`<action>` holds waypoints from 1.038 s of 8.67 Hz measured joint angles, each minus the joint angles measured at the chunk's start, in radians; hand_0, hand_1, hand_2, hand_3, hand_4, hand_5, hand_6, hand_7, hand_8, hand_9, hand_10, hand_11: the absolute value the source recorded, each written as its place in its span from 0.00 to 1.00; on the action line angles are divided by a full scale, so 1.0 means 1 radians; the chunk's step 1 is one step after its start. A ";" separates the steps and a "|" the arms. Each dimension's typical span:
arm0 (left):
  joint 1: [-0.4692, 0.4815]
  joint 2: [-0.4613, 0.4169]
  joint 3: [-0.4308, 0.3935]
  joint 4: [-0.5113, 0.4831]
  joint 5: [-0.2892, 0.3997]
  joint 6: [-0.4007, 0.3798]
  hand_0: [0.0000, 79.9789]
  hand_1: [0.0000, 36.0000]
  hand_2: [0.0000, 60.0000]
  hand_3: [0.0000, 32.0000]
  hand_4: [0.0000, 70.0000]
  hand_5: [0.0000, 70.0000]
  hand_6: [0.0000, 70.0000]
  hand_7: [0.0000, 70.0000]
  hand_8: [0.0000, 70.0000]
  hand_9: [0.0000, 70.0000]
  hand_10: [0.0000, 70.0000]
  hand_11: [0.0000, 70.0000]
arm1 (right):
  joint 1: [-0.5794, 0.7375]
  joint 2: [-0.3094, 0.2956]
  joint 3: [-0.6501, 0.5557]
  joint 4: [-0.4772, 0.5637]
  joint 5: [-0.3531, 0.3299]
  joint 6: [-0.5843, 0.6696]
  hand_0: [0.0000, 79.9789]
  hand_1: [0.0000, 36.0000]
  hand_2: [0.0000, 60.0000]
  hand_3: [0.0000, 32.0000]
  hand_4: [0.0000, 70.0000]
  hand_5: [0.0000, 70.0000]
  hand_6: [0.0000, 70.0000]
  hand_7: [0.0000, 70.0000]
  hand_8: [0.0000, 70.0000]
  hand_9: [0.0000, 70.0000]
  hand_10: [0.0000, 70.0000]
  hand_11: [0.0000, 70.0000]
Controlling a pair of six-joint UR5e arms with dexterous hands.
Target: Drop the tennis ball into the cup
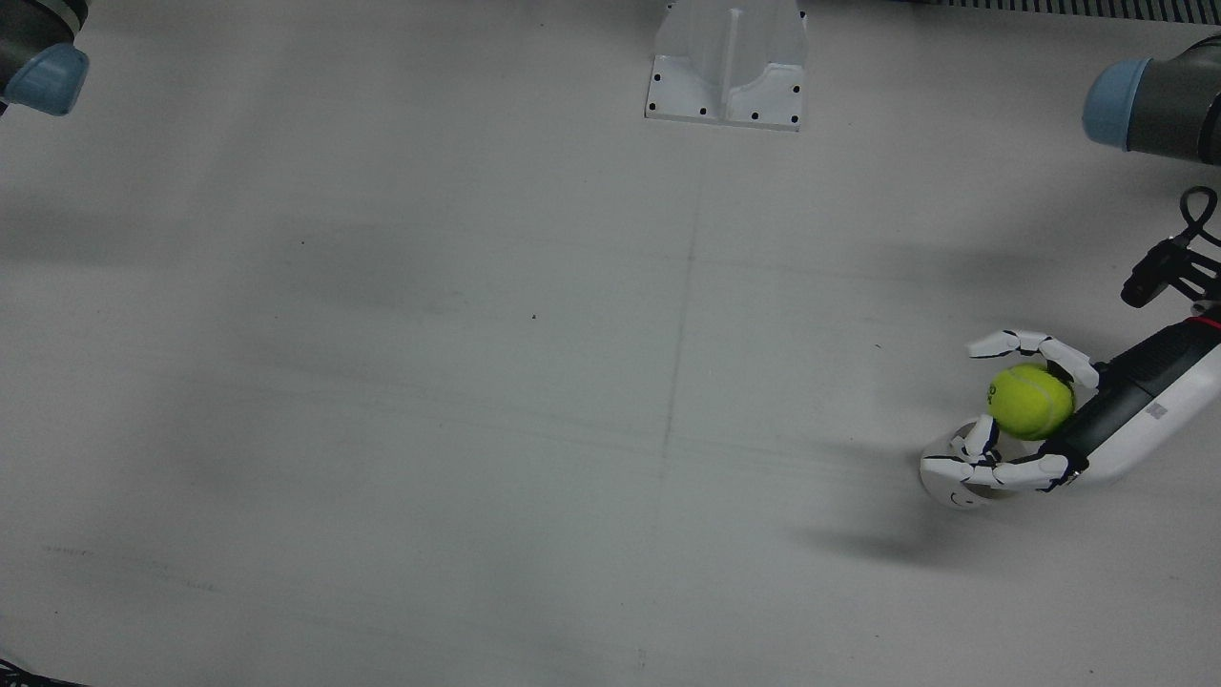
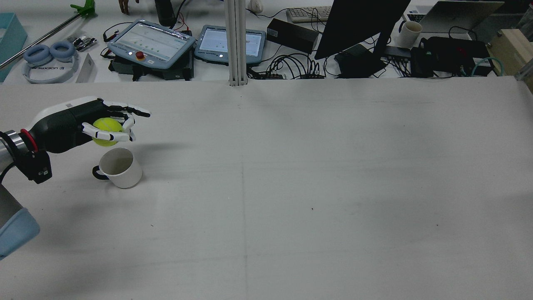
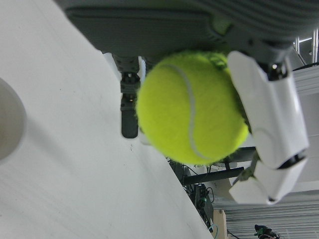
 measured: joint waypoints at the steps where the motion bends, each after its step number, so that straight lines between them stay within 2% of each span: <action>1: 0.000 -0.002 0.030 -0.017 -0.001 -0.002 0.53 0.25 0.38 0.00 0.45 0.12 0.50 0.96 0.50 0.75 0.23 0.33 | 0.000 0.000 0.001 0.000 0.000 0.000 0.00 0.00 0.00 0.00 0.00 0.00 0.00 0.00 0.00 0.00 0.00 0.00; 2: -0.001 -0.002 0.050 -0.029 -0.001 -0.005 0.54 0.34 0.30 0.00 0.35 0.02 0.09 0.60 0.15 0.32 0.04 0.07 | 0.000 -0.001 0.001 0.000 0.000 0.000 0.00 0.00 0.00 0.00 0.00 0.00 0.00 0.00 0.00 0.00 0.00 0.00; 3: -0.002 0.000 0.056 -0.037 0.001 -0.007 0.54 0.41 0.33 0.00 0.23 0.01 0.02 0.24 0.00 0.03 0.00 0.00 | 0.000 -0.001 0.002 0.000 0.000 -0.001 0.00 0.00 0.00 0.00 0.00 0.00 0.00 0.00 0.00 0.00 0.00 0.00; 4: -0.002 0.001 0.057 -0.043 0.004 -0.008 0.53 0.43 0.37 0.00 0.16 0.00 0.01 0.19 0.00 0.02 0.00 0.00 | 0.000 -0.001 0.002 0.000 0.000 -0.001 0.00 0.00 0.00 0.00 0.00 0.00 0.00 0.00 0.00 0.00 0.00 0.00; 5: -0.002 0.001 0.056 -0.046 0.007 -0.008 0.52 0.43 0.37 0.00 0.12 0.01 0.01 0.18 0.00 0.02 0.00 0.00 | 0.000 0.000 0.002 0.000 0.000 -0.001 0.00 0.00 0.00 0.00 0.00 0.00 0.00 0.00 0.00 0.00 0.00 0.00; 8: -0.002 0.003 0.055 -0.048 0.011 -0.007 0.52 0.45 0.38 0.00 0.11 0.00 0.00 0.18 0.00 0.02 0.00 0.00 | 0.000 0.000 0.002 0.000 0.000 -0.001 0.00 0.00 0.00 0.00 0.00 0.00 0.00 0.00 0.00 0.00 0.00 0.00; 9: -0.002 0.004 0.055 -0.049 0.011 -0.007 0.51 0.45 0.42 0.00 0.10 0.00 0.01 0.17 0.00 0.01 0.00 0.00 | 0.000 0.000 0.002 0.000 0.000 -0.001 0.00 0.00 0.00 0.00 0.00 0.00 0.00 0.00 0.00 0.00 0.00 0.00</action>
